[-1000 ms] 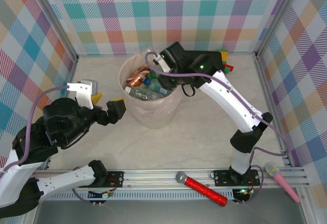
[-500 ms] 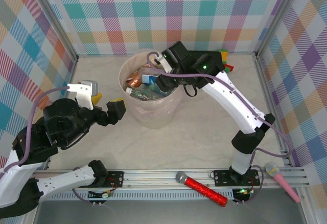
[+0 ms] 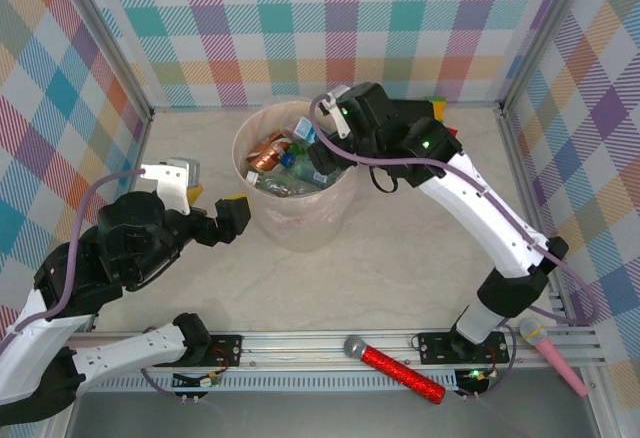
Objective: Put the plastic bottles in the bin
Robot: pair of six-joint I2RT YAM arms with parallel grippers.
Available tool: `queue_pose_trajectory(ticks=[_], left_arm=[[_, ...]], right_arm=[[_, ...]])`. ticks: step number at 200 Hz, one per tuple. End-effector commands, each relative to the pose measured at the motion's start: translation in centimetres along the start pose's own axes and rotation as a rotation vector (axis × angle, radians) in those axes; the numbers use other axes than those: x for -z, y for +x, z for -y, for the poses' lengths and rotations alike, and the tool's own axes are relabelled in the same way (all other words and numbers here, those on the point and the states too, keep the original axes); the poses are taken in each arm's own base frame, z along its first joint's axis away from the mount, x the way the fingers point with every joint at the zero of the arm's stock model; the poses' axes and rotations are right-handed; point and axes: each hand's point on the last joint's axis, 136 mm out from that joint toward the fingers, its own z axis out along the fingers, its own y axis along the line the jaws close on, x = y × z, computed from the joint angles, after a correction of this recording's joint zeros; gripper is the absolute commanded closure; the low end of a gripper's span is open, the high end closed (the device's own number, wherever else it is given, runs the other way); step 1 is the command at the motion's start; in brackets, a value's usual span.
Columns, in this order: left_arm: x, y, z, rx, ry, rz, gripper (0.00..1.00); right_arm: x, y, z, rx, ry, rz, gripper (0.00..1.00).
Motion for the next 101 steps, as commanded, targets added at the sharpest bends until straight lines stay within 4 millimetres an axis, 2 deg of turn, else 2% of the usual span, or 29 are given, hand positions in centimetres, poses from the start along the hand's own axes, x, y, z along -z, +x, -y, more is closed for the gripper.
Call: queue_pose_trajectory(ticks=[1,32,56,78,90,101], left_arm=[[-0.8,0.1,-0.2,-0.011,-0.04,0.002,0.0],[-1.7,0.3,0.3,-0.017,-0.036,-0.015,0.0],[-2.0,0.2,0.7,-0.013,-0.026,-0.017,0.0],[-1.8,0.2,0.7,-0.006,-0.023,-0.017,0.0],[-1.6,0.2,0.6,-0.001,-0.023,-0.014,0.01],[-1.4,0.2,0.4,0.003,-0.022,-0.011,0.0]], right_arm=[[2.8,-2.0,1.0,-0.068,0.016,0.14,0.03],[2.7,-2.4,1.7,-0.086,0.045,0.166,0.06],[0.9,-3.5,1.5,-0.084,0.054,0.155,0.12],[-1.5,-4.4,1.1,-0.092,0.046,0.142,0.34],[-2.9,-4.8,1.0,-0.096,0.041,0.133,0.49],[-4.5,-5.0,0.7,-0.095,0.039,0.119,0.56]])
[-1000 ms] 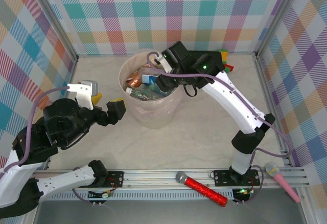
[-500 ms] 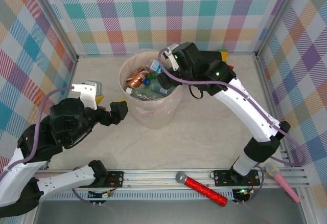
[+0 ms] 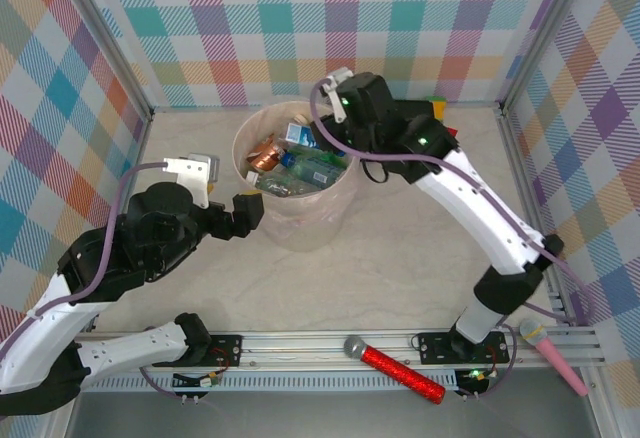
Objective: Put the plastic bottles in the bin
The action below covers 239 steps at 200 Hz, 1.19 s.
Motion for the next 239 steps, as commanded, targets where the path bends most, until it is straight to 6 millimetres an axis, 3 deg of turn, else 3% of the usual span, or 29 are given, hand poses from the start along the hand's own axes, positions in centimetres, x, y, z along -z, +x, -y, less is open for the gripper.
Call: queue_pose_trajectory(ticks=[1,17,53,87,144,197,239], left_arm=[[0.6,-0.4,0.1,0.026,0.019,0.028,0.0],[0.9,-0.4,-0.1,0.033,0.019,0.032,0.0],[1.4,-0.4,-0.5,0.035,0.018,0.038,0.0],[1.6,-0.3,-0.6,0.036,0.019,0.036,0.0],[1.5,-0.2,-0.7,0.034,0.014,0.039,0.0],[1.2,0.0,-0.6,0.034,0.016,0.033,0.0],[1.3,-0.1,-0.7,0.034,0.011,0.035,0.0]], right_arm=[[-3.1,-0.5,-0.5,-0.016,-0.005,-0.007,0.56],[-5.3,-0.1,-1.1,-0.012,-0.013,-0.039,0.66],[-9.5,1.9,-2.7,0.009,-0.046,-0.14,0.66],[-11.6,4.5,-4.2,0.016,-0.096,-0.238,0.68],[-8.9,4.0,-6.1,0.009,-0.203,-0.221,0.67],[-6.6,5.1,-8.1,0.047,-0.267,-0.248,0.65],[-4.5,2.9,-7.1,0.034,-0.231,-0.163,0.63]])
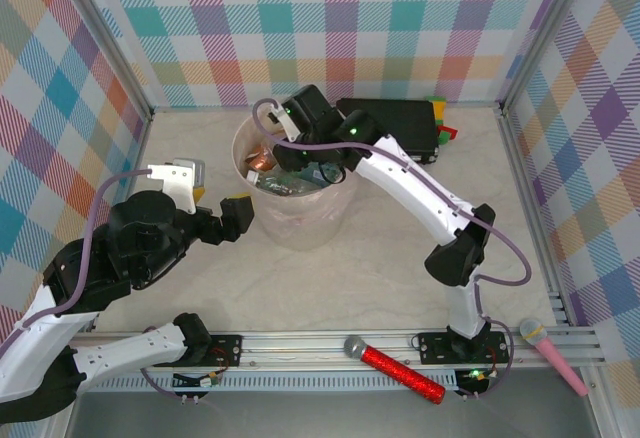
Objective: Put the plastic bottles in the bin
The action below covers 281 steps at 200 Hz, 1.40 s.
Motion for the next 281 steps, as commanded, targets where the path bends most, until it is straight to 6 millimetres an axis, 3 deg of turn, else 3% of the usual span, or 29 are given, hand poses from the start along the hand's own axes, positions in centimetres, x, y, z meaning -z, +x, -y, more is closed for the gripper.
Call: queue_pose_trajectory(ticks=[1,36,72,94,147,187,214,245,281], left_arm=[[0.2,-0.2,0.0,0.004,0.001,0.013,0.0],[0.2,-0.2,-0.3,0.007,-0.015,0.02,0.0],[-0.2,-0.3,-1.1,0.001,-0.07,0.037,0.0],[-0.9,-0.4,-1.2,-0.013,-0.098,0.044,0.0],[-2.6,-2.0,-3.1,-0.002,-0.241,0.096,0.0],[-3.6,-2.6,-8.1,0.121,-0.395,0.109,0.0],[-5.2,-2.0,-12.4,0.184,-0.528,0.079,0.01],[-6.4,0.1,-18.3,0.289,-0.702,0.086,0.0],[-7.4,3.8,-24.9,0.308,-0.931,0.125,0.01]], right_arm=[[4.1,-1.9,0.6,-0.014,0.018,0.095,0.63],[8.2,-3.5,1.6,-0.047,0.059,0.205,0.59],[13.1,-3.3,3.8,-0.097,0.137,0.35,0.44],[15.4,-1.7,6.0,-0.14,0.214,0.41,0.37],[18.2,5.5,13.6,-0.348,0.381,0.424,0.0],[18.0,11.2,18.2,-0.457,0.508,0.385,0.01],[17.1,13.8,20.4,-0.47,0.58,0.35,0.01],[15.8,16.1,23.1,-0.477,0.686,0.316,0.01],[12.6,20.0,26.9,-0.478,0.819,0.22,0.01]])
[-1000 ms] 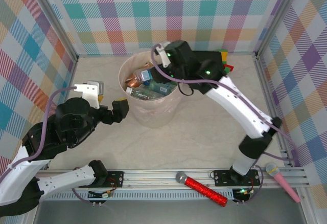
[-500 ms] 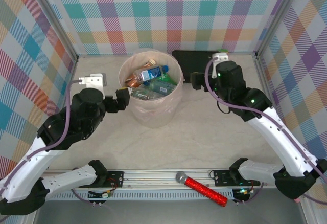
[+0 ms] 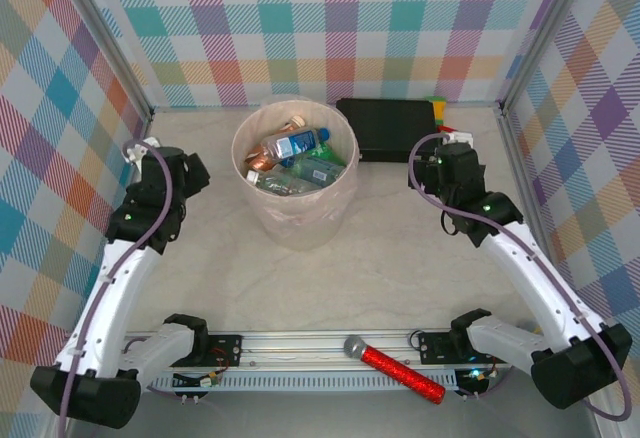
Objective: Put the plastic bottles in the bin
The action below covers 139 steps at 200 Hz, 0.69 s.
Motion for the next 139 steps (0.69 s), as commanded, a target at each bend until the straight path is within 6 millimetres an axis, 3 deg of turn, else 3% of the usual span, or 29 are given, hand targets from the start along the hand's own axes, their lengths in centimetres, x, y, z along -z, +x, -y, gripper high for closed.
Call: queue_pose_trajectory(ticks=[1,34,72,100,139], left_arm=[[-2.8,-0.3,-2.2,0.057,-0.103,0.092,0.0],[-7.8,4.0,-4.0,-0.007,-0.206,0.03,0.01],[-13.4,8.9,-3.2,-0.022,-0.138,-0.082,0.0],[-15.5,9.2,-1.5,-0.032,-0.046,-0.041,0.0],[-16.8,10.3,1.0,-0.064,0.115,0.037,0.01]], right_arm=[[-2.7,0.3,1.8,0.013,0.106,0.036,0.01],[-6.8,3.0,2.5,0.073,0.166,0.044,0.01],[-11.6,7.3,3.1,0.142,0.222,0.002,0.01],[-14.0,8.3,2.9,0.178,0.227,0.039,0.01],[-15.2,9.1,2.4,0.157,0.094,0.134,0.01]])
